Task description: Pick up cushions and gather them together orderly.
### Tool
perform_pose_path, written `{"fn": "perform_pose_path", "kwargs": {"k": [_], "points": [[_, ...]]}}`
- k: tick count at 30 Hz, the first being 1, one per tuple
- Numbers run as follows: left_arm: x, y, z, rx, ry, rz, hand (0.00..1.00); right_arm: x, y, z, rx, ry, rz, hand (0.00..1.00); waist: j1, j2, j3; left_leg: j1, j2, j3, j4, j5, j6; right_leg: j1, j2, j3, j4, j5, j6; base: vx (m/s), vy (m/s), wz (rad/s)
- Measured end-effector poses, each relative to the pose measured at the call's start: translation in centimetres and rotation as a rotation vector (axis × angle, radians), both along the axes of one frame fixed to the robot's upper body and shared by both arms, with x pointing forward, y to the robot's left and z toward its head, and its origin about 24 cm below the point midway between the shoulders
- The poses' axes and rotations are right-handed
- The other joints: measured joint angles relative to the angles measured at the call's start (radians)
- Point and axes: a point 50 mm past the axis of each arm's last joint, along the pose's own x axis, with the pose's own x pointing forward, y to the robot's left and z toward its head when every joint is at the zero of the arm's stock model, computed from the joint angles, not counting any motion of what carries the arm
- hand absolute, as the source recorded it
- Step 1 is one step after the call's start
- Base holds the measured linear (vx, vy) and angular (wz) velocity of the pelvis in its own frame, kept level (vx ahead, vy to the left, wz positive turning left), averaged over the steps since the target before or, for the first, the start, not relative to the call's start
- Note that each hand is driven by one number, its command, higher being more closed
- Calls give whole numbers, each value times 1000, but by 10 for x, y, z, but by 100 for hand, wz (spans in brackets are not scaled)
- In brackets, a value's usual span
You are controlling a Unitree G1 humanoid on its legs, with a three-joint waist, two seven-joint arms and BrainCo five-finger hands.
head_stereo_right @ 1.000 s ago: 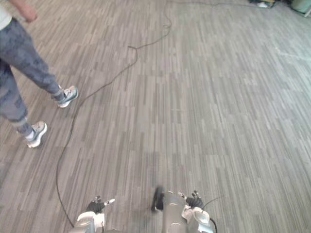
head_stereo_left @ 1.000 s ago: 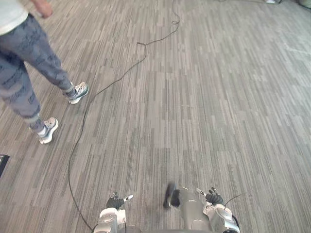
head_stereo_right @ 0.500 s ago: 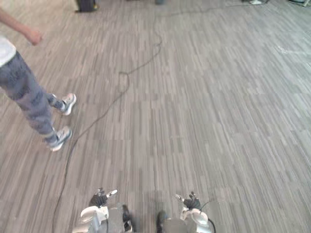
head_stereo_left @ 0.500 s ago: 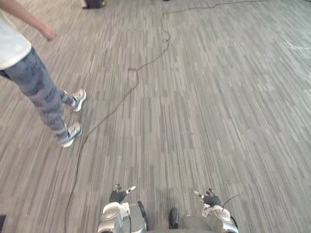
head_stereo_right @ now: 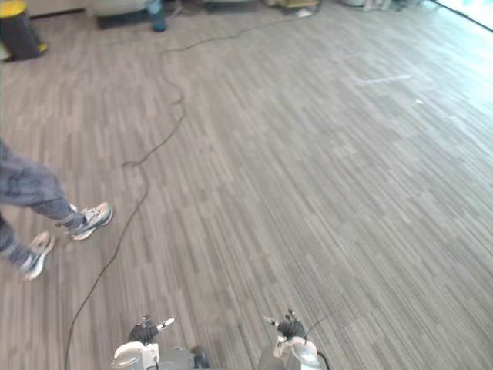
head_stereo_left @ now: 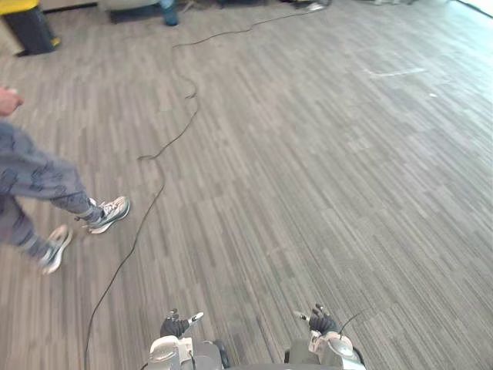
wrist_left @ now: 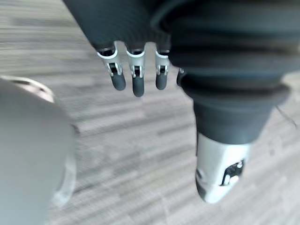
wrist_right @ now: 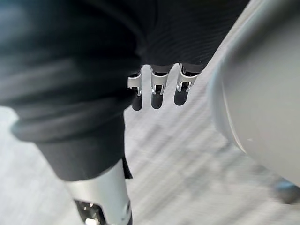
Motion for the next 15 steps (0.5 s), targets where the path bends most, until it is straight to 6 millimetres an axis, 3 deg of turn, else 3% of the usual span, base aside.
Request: {"fn": "perform_pose_path", "kwargs": {"k": [2,3,4,5,6,7,8,9,10,11,12,13,15], "points": [[3,-5,-1,-8,8,-24,0,6,-8,2,-21,-11,6,0,-32,10,5,45,16,21,-29,0,0,-61,9,-136,-188,-18,-40,456,-16,-19],[5,-7,-1,-10,8,-40,0,10,-13,4,-37,-20,8,0,-45,19,11,61,26,25,-43,0,0,-93,34,-170,-348,19,-57,520,-87,5],[6,-8,-1,-11,13,-55,0,10,-18,4,-50,-13,9,0,-52,21,16,82,27,20,-56,0,0,-107,62,-178,-535,105,-64,386,-97,14],[6,-9,-2,-12,15,-59,0,6,-20,2,-53,5,9,0,-56,17,21,108,19,7,-69,1,-1,-102,75,-172,-656,171,-65,528,-160,15],[6,-9,-2,-12,15,-59,0,5,-21,2,-53,9,8,0,-58,15,22,113,16,2,-71,1,-1,-100,77,-171,-676,183,-64,455,-147,18],[4,-8,-2,-13,20,-55,0,-1,-26,-1,-54,29,-13,0,-69,7,33,165,4,-40,-84,15,-27,-88,94,-138,-698,340,-175,692,-270,-25],[2,-15,-4,-33,28,-46,0,7,-33,4,-76,6,-14,0,-67,59,35,172,46,-60,-54,73,-121,-102,126,-146,-623,257,-181,462,-191,-37],[1,-16,-5,-39,33,-36,0,8,-33,4,-76,2,-15,0,-67,68,39,167,59,-71,-22,89,-146,-103,135,-143,-602,228,-178,679,-356,-70],[0,-19,-5,-51,32,-19,0,9,-36,6,-77,-11,-34,0,-71,88,45,115,105,-107,146,125,-154,-88,169,-130,-579,171,-183,553,-301,-65],[-1,-22,-6,-71,34,13,0,9,-36,6,-78,-9,-36,0,-73,103,50,14,174,-163,412,217,-165,-36,218,-101,-601,144,-200,670,-323,-70],[1,-20,-5,-74,25,28,0,9,-36,6,-79,-7,-34,0,-69,110,53,-32,196,-189,526,219,-170,-10,243,-86,-618,140,-204,565,-160,-106],[6,-16,-2,-75,-7,62,0,9,-32,6,-70,-8,-33,0,-51,107,71,-135,226,-198,774,145,-165,70,294,-38,-659,123,-223,550,-78,-112],[15,-10,5,-61,-62,79,0,8,-23,4,-46,-8,-37,0,-39,78,86,-285,204,-194,869,34,-120,209,327,32,-733,89,-251,581,-65,-108]]}}
